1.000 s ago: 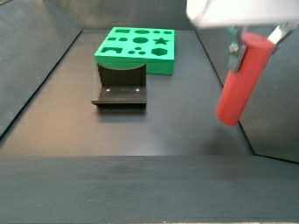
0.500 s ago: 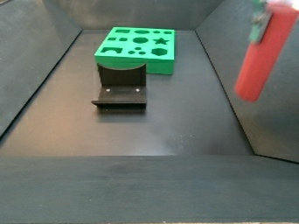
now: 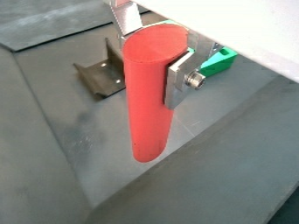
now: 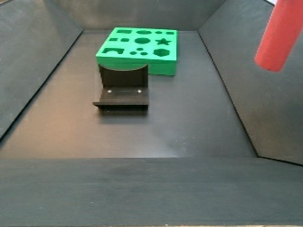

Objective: Pick up the oval object. Move up. Move to above the board. Insert the oval object.
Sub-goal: Move to above the board.

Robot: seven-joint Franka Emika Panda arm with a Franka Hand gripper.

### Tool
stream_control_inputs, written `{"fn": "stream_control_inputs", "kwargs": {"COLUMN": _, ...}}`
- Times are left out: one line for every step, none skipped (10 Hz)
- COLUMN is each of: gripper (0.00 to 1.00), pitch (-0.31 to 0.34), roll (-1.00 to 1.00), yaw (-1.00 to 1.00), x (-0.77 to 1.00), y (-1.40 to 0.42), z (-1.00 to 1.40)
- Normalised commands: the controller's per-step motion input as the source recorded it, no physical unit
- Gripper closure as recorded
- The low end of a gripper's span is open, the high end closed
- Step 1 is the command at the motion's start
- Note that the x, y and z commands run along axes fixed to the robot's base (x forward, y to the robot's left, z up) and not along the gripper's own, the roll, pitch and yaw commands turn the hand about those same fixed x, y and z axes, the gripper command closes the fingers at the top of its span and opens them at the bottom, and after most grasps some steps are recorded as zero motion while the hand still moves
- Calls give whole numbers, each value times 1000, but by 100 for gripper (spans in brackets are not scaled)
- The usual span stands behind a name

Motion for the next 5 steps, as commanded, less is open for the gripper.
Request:
{"fn": "stream_control_inputs", "kwargs": {"gripper": 100, "pitch": 56, "roll": 213, "yaw": -713, "x": 470, "y": -1000, "z": 172}}
{"fn": "stream_control_inputs", "kwargs": {"gripper": 100, "pitch": 44, "roll": 98, "yaw": -411, "x": 473, "y": -1000, "z": 180}}
{"fn": "stream_control_inputs", "kwargs": {"gripper": 100, "pitch": 44, "roll": 19, "yaw": -293, "x": 474, "y": -1000, "z": 182}}
{"fn": "stream_control_inputs", "kwargs": {"gripper": 100, "pitch": 69, "roll": -24, "yaw": -121, "x": 482, "y": -1000, "z": 183}}
{"fn": "stream_control_inputs", "kwargs": {"gripper": 100, "pitch": 94, "roll": -27, "yaw": -44, "x": 489, "y": -1000, "z": 182}}
